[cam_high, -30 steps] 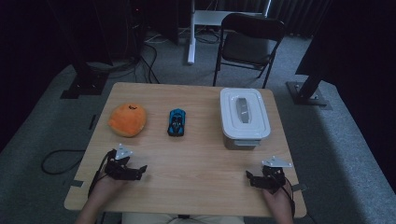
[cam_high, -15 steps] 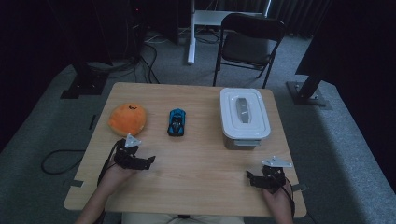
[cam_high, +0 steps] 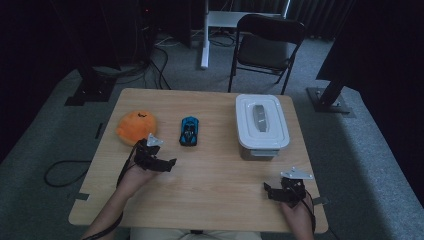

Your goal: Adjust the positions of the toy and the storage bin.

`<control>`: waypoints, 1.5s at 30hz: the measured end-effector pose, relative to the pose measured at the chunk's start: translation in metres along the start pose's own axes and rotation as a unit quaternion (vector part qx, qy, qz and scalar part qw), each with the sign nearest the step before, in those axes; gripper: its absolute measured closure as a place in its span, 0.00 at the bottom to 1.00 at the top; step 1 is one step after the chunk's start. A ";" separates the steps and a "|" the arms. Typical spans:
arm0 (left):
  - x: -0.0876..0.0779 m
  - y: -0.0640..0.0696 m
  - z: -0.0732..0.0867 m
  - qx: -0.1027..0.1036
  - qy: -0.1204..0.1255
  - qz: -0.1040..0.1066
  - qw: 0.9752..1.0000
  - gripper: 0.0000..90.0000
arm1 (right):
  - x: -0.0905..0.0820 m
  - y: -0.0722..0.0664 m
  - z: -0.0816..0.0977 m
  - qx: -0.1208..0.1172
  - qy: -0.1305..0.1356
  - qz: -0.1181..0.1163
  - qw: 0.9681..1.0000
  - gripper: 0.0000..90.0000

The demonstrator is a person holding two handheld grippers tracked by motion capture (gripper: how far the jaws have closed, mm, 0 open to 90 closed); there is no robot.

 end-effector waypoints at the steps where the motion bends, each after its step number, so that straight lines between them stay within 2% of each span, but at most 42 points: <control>1: 0.004 0.000 -0.003 0.000 -0.005 -0.003 1.000 0.07 | 0.000 0.000 0.000 0.000 0.000 0.000 1.000 0.15; 2: 0.007 0.000 -0.005 0.000 -0.007 -0.006 1.000 0.07 | 0.000 0.000 0.000 0.000 0.000 0.000 1.000 0.15; 4: 0.014 0.001 -0.013 -0.018 -0.013 -0.001 1.000 0.07 | 0.000 0.000 0.000 0.000 0.000 0.000 1.000 0.15; 7: 0.022 0.002 -0.023 -0.019 -0.012 -0.001 1.000 0.07 | 0.000 0.000 0.000 0.000 0.000 0.000 1.000 0.15; 8: 0.026 0.003 -0.027 -0.028 -0.014 0.004 0.999 0.07 | 0.000 0.000 0.000 0.000 0.000 0.000 1.000 0.15; 13: 0.041 0.002 -0.042 -0.037 -0.023 -0.001 0.999 0.07 | 0.000 0.000 0.000 0.000 0.000 0.000 1.000 0.15; 14: 0.044 0.001 -0.047 -0.035 -0.021 -0.010 0.999 0.07 | 0.000 0.000 0.000 0.000 0.000 0.000 1.000 0.15; 16: 0.050 0.001 -0.055 -0.037 -0.022 -0.010 0.999 0.07 | 0.000 0.000 0.000 0.000 0.000 0.000 1.000 0.15; 17: 0.053 0.001 -0.061 -0.035 -0.025 -0.018 0.999 0.07 | 0.000 0.000 0.000 0.000 0.000 0.000 1.000 0.15; 23: 0.077 0.005 -0.081 -0.030 -0.040 -0.036 0.998 0.07 | 0.000 0.000 0.000 0.000 0.000 0.000 1.000 0.15; 27: 0.095 0.001 -0.091 -0.055 -0.051 -0.052 0.996 0.07 | 0.000 0.000 0.000 0.000 0.000 0.000 1.000 0.15; 30: 0.107 0.000 -0.094 -0.063 -0.062 -0.069 0.994 0.07 | 0.000 0.000 0.000 0.000 0.000 0.000 1.000 0.15; 32: 0.112 -0.001 -0.096 -0.085 -0.061 -0.069 0.992 0.07 | 0.000 0.000 0.000 0.001 0.000 0.000 1.000 0.15; 35: 0.120 0.004 -0.094 -0.074 -0.073 -0.074 0.992 0.07 | 0.000 0.000 0.000 0.001 0.000 0.000 1.000 0.15; 39: 0.127 0.009 -0.090 -0.079 -0.076 -0.081 0.991 0.07 | 0.000 0.000 0.000 0.001 0.000 0.000 1.000 0.15; 40: 0.128 0.010 -0.090 -0.083 -0.076 -0.077 0.991 0.07 | 0.000 0.000 0.000 0.001 0.000 0.000 1.000 0.15; 43: 0.129 0.008 -0.092 -0.091 -0.068 -0.080 0.990 0.07 | 0.000 0.000 0.000 0.001 0.000 0.000 1.000 0.15; 45: 0.131 0.007 -0.091 -0.094 -0.076 -0.082 0.989 0.07 | 0.000 0.000 0.000 0.001 0.000 0.000 1.000 0.15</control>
Point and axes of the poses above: each handheld gripper's, and its own axes: x roughly forward along the jaws, z roughly out of its underside, y roughly to its right, the point moved 7 cm from there along x, roughly forward along the jaws, and after that the axes turned 7 degrees about -x, right-handed, at the moved point
